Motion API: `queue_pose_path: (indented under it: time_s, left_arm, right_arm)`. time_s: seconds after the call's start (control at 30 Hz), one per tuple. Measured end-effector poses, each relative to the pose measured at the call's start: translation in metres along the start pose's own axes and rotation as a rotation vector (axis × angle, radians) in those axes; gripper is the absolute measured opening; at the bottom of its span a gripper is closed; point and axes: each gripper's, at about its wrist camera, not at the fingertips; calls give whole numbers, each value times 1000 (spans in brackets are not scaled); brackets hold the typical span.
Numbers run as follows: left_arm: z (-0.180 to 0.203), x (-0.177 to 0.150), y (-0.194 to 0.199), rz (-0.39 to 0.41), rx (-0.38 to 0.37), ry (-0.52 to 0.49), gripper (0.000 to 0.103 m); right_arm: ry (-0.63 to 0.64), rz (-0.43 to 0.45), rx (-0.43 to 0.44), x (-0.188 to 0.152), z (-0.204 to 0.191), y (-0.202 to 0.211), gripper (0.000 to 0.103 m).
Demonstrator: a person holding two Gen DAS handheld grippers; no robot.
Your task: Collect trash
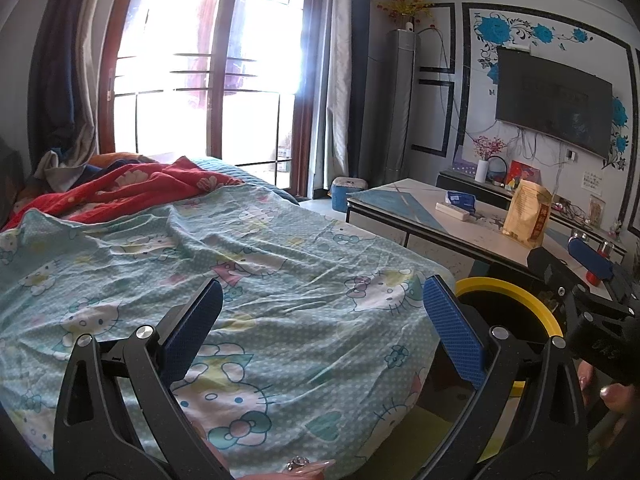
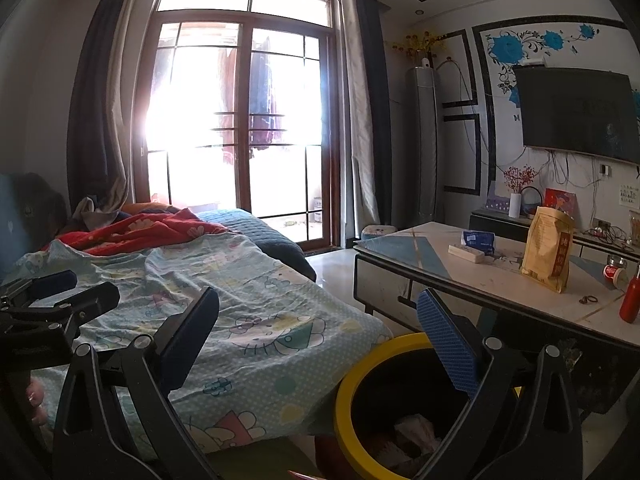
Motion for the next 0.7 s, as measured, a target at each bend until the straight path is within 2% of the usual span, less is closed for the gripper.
queue_pose_path:
  time_s: [0.7]
  left_arm:
    - [3, 1, 3, -2, -2, 1, 92]
  right_arm:
    - [-6, -11, 0, -4, -2, 0, 97]
Point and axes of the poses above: each gripper's, at about its wrist camera, not at the fingertips, and y roughly against the way its jaws point, z to its right, x to its top, and after that the axes turned 11 degrees about x, right-handed
